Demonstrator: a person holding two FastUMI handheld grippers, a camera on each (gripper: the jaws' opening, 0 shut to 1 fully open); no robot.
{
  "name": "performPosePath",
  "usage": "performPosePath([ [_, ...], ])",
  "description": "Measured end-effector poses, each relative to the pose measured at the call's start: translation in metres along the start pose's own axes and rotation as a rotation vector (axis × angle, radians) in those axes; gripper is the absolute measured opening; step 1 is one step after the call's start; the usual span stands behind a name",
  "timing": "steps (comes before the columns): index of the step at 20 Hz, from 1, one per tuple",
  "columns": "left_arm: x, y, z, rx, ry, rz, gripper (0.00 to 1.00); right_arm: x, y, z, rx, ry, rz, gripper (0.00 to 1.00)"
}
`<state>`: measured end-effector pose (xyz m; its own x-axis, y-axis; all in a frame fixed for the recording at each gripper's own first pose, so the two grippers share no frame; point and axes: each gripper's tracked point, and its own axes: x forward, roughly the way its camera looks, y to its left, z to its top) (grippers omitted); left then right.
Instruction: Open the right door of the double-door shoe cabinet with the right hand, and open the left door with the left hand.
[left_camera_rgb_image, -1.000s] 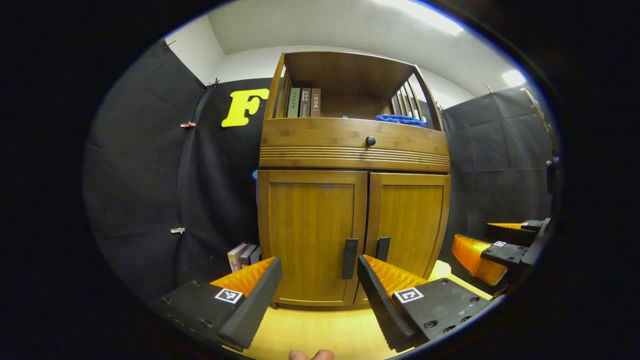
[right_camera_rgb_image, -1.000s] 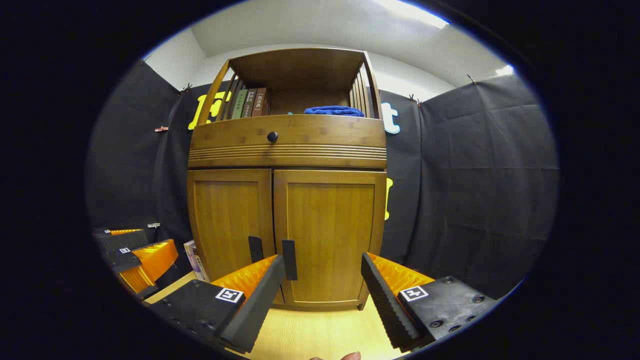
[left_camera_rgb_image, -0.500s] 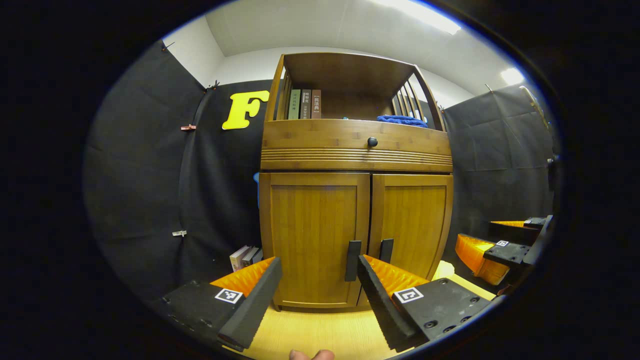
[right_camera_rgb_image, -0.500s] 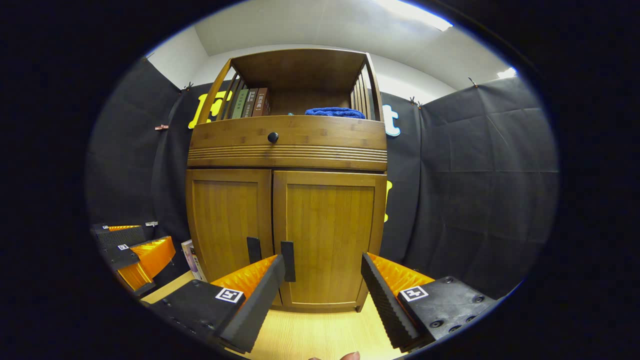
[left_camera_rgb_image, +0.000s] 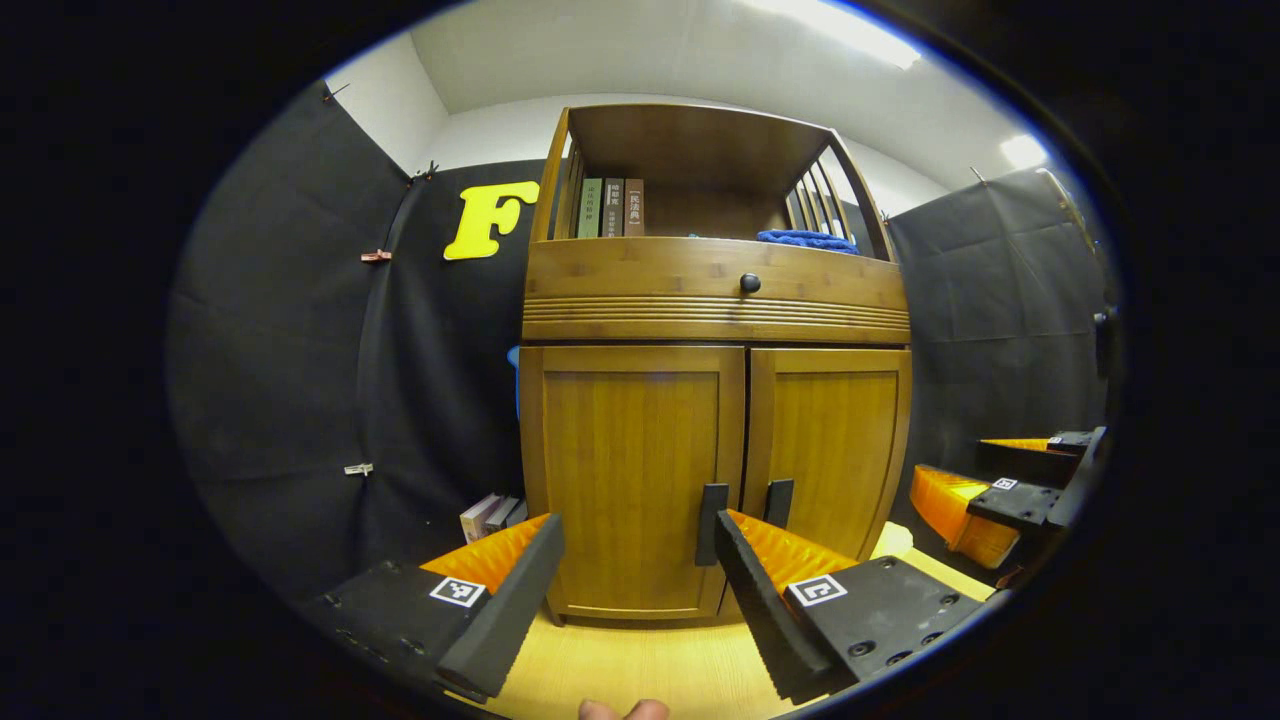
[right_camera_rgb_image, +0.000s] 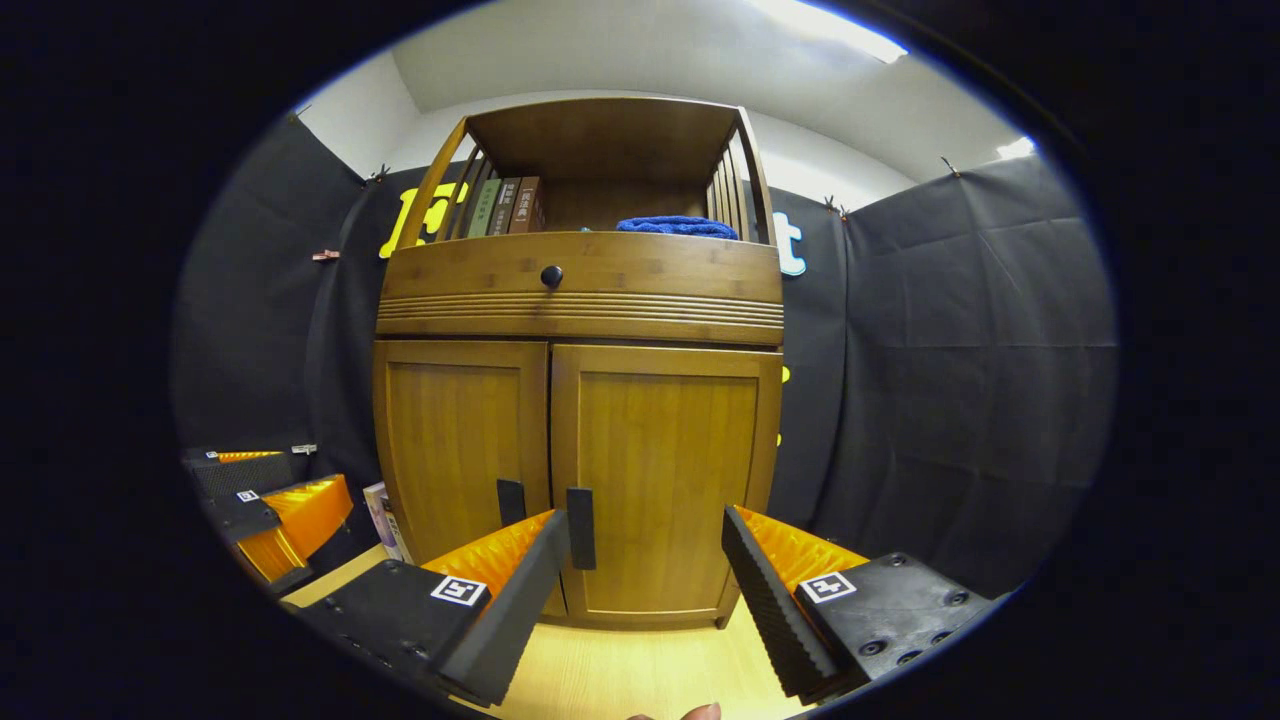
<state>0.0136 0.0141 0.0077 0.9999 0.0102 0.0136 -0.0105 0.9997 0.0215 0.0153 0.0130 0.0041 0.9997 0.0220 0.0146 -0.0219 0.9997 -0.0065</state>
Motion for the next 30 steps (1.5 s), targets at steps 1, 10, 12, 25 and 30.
performPosePath([
  [1, 0.001, 0.001, 0.000, 0.002, 0.001, 0.000, 0.94, 0.005, 0.001, -0.001, 0.005, 0.001, 0.002, 0.98],
  [10, 0.016, 0.013, -0.007, 0.024, 0.009, 0.016, 0.94, 0.076, 0.023, -0.026, 0.003, 0.003, 0.045, 0.98],
  [12, 0.022, 0.016, -0.010, 0.021, 0.014, 0.021, 0.94, 0.093, 0.033, -0.042, 0.010, 0.020, 0.065, 0.96],
  [25, 0.044, 0.038, -0.028, 0.039, 0.062, 0.070, 0.94, 0.200, 0.058, -0.138, 0.132, 0.162, 0.076, 0.65],
  [30, 0.045, 0.054, -0.036, 0.037, 0.085, 0.108, 0.94, 0.206, 0.064, -0.147, 0.043, 0.140, 0.062, 0.37],
])
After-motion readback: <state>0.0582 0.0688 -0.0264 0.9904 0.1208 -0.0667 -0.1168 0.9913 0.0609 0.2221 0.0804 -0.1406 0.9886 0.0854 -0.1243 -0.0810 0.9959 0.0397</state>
